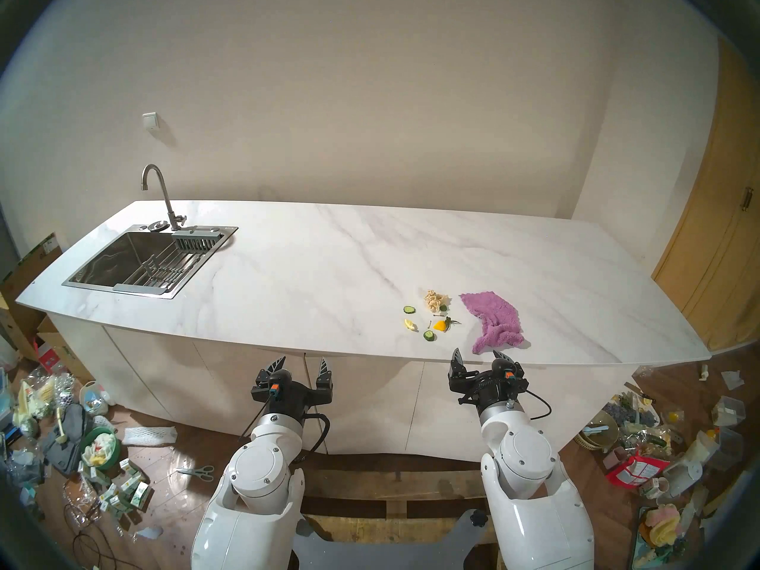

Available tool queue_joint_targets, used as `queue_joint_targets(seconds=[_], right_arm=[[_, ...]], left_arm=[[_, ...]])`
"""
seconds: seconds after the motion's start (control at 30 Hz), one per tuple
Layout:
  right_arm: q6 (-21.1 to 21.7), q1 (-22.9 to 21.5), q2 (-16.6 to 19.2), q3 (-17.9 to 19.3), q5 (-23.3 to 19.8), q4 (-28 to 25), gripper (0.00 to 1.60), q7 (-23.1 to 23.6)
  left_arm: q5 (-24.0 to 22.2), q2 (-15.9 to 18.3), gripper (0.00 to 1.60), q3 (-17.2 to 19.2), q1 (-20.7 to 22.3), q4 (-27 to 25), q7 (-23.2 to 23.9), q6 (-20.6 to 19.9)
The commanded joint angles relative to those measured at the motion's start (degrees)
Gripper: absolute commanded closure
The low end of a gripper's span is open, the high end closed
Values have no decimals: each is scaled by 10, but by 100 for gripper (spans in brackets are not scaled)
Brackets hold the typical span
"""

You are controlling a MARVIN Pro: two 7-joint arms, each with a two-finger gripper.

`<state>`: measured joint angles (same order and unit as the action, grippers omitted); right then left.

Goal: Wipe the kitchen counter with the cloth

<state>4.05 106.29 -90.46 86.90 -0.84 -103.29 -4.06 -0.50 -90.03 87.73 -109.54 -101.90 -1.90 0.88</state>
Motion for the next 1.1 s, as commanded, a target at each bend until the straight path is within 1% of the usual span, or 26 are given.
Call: queue_joint_targets(seconds=[0.0,0.03,0.1,0.23,0.3,0.37,0.4,0.5,0.53,0.67,0.83,0.87,0.97,1.0,1.03,1.07], right_arm=[[5,-49,-5,-7,24,-3,0,-22],[5,-49,-5,-7,24,-3,0,-22],[24,-65,-3,-6,32,1,0,-30],[47,-89,1,2,38,10,0,-35],[61,-107,7,5,46,25,0,-39],[63,-117,8,11,49,36,0,-43],[74,-127,11,13,50,44,0,-44],[80,-135,15,17,53,53,0,-42],[96,-146,22,21,54,63,0,-38],[126,-163,39,24,59,78,0,-24],[138,-181,44,34,65,90,0,-31],[146,-185,46,36,65,90,0,-29],[172,-198,58,34,72,99,0,-20],[191,-202,64,33,72,104,0,-9],[201,-207,67,32,69,109,0,-1],[207,-210,69,36,56,117,0,22]], left_arm=[[-1,0,0,-1,3,-13,2,3],[-1,0,0,-1,3,-13,2,3],[-1,1,0,-1,3,-13,2,3],[-1,1,0,-1,3,-13,1,3],[-1,1,0,-1,3,-13,1,3],[-1,1,0,-1,3,-13,1,3],[-1,1,0,-1,3,-13,1,3],[-1,1,0,-1,3,-13,1,3],[-1,1,0,-1,3,-13,1,3],[-1,1,0,-1,3,-13,1,3],[-1,1,0,-1,3,-13,1,3],[-1,1,0,-1,3,-13,1,3],[-1,1,0,-1,3,-13,1,3],[-1,1,0,-1,3,-13,1,3],[-1,1,0,-1,3,-13,1,3],[-1,1,0,-1,3,-13,1,3]])
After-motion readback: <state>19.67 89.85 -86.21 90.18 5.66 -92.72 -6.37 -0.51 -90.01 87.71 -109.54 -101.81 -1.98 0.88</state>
